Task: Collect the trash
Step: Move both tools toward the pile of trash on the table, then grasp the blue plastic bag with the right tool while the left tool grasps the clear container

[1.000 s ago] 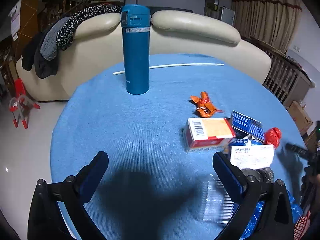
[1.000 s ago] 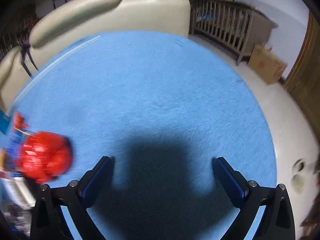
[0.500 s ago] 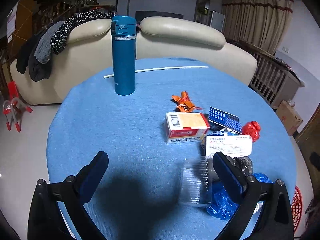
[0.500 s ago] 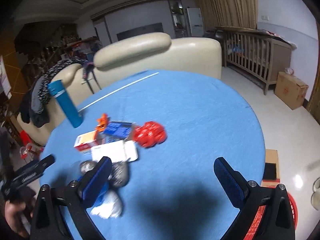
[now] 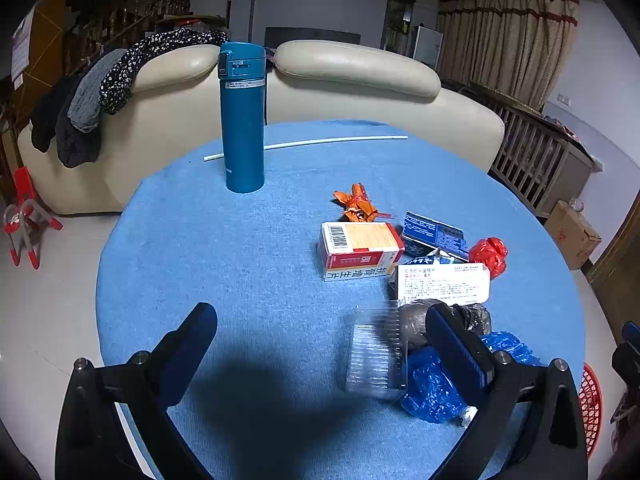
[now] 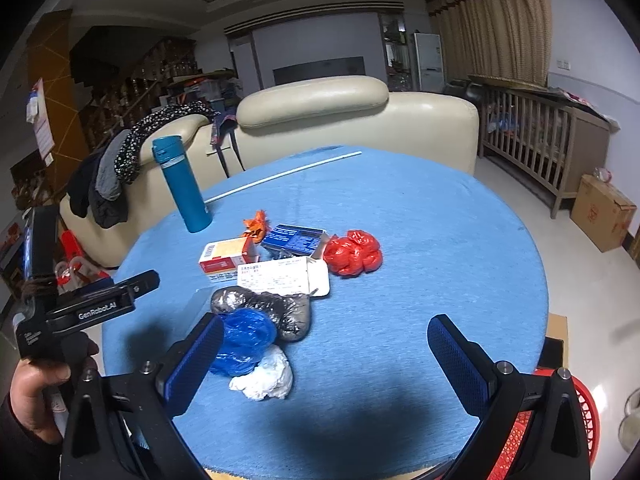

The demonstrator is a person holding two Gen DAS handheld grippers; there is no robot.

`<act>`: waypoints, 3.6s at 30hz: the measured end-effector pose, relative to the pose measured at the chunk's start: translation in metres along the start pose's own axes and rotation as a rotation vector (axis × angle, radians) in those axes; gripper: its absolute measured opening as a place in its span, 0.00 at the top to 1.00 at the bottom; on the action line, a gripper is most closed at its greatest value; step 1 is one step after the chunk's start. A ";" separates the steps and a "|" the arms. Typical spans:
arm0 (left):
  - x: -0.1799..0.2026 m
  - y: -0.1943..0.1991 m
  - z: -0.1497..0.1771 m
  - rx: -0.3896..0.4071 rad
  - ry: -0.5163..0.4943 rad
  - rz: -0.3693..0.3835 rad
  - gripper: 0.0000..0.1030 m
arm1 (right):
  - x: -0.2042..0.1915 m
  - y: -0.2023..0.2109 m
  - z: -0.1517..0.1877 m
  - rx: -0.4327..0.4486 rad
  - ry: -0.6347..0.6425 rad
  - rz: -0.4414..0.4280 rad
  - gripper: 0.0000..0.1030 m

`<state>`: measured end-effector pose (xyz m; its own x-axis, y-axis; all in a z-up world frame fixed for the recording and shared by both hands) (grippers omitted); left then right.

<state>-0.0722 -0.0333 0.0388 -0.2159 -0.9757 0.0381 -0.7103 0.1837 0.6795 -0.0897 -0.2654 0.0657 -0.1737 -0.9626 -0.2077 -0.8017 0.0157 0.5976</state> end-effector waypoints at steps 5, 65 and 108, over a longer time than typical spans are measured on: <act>0.002 0.003 0.000 0.005 -0.002 0.006 0.00 | -0.007 0.004 0.002 0.005 0.017 -0.016 0.00; -0.061 -0.008 0.036 -0.036 0.107 0.004 0.00 | -0.087 -0.122 0.052 -0.286 0.145 -0.205 0.40; 0.036 0.007 -0.001 -0.037 -0.078 0.146 0.98 | 0.045 0.011 -0.013 0.031 -0.296 -0.283 0.54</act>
<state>-0.0847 -0.0676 0.0454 -0.3672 -0.9265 0.0828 -0.6426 0.3170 0.6975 -0.0990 -0.3124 0.0736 -0.0974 -0.8110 -0.5768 -0.8576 -0.2257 0.4621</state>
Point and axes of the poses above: each gripper's, at about its wrist camera, not at the fingertips, and y roughly against the way its jaws point, x to its right, z to its underside, the point moved 9 cm from there along -y, roughly the way its jaws point, and after that the axes turned 6 degrees about -y, right-handed, at the moved point
